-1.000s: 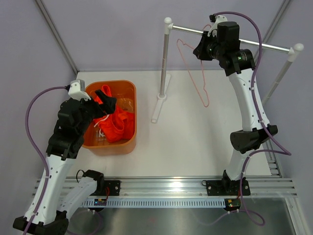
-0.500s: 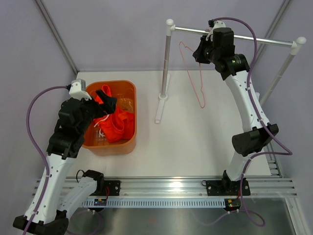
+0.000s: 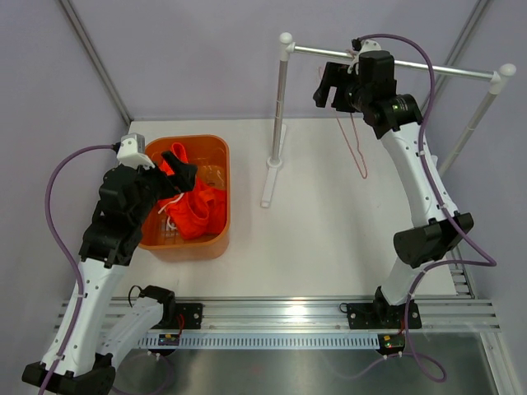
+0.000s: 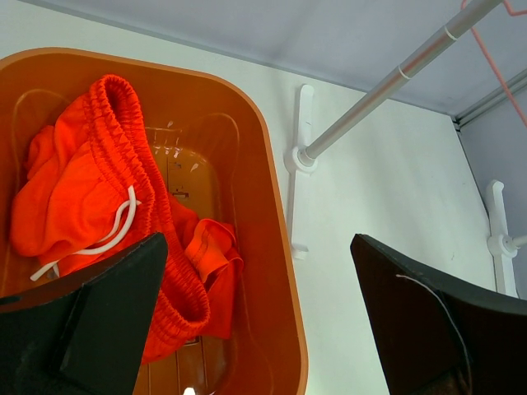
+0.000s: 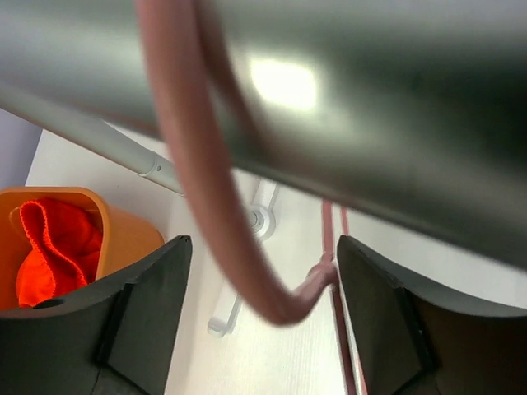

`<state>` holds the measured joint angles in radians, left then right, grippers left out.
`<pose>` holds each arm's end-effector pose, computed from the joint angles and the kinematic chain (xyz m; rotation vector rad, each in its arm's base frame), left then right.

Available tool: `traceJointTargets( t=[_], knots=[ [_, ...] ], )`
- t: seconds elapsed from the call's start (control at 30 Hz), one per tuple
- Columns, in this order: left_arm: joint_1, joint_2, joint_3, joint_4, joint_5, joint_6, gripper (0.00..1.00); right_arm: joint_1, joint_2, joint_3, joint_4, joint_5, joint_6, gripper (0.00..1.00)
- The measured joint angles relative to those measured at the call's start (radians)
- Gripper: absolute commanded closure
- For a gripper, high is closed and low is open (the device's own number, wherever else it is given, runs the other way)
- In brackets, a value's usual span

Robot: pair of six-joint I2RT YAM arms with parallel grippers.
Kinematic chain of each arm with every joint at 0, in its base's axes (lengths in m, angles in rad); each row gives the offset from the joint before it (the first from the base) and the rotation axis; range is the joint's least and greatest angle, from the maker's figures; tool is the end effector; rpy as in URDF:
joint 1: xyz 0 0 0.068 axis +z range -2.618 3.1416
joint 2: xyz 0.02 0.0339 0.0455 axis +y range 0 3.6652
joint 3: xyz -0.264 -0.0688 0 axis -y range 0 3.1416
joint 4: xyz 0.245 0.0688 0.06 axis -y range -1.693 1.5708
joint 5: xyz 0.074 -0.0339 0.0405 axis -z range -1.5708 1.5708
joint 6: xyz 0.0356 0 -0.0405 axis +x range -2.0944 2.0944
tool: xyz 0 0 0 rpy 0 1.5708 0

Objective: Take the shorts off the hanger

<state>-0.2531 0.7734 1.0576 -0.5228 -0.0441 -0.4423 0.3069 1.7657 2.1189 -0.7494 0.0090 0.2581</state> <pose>0.1513 -0.0375 0.3983 -0.2047 1.8211 -0.4527 0.3636 0.1149 0.4712 -0.0425 1.9841 0.3597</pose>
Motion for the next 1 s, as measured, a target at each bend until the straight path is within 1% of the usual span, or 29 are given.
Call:
traceJointTargets(
  t=[0.23, 0.5, 0.63, 0.83, 1.0],
  knots=[
    [0.0, -0.002, 0.0, -0.003, -0.001, 0.003, 0.01, 0.0, -0.037, -0.016, -0.003, 0.0, -0.003, 0.01],
    [0.0, -0.013, 0.0, -0.018, -0.002, 0.019, 0.01, 0.001, -0.145, -0.073, 0.002, 0.003, 0.013, 0.01],
    [0.0, -0.022, 0.0, -0.022, -0.002, 0.029, 0.01, 0.001, -0.23, -0.177, 0.026, 0.01, 0.028, 0.01],
    [0.0, -0.024, 0.01, -0.045, -0.001, 0.051, 0.01, 0.001, -0.411, -0.417, 0.072, 0.018, 0.05, 0.0],
    [0.0, -0.026, 0.027, -0.061, 0.002, 0.055, 0.01, 0.002, -0.552, -0.561, 0.103, 0.047, 0.06, 0.0]
  ],
)
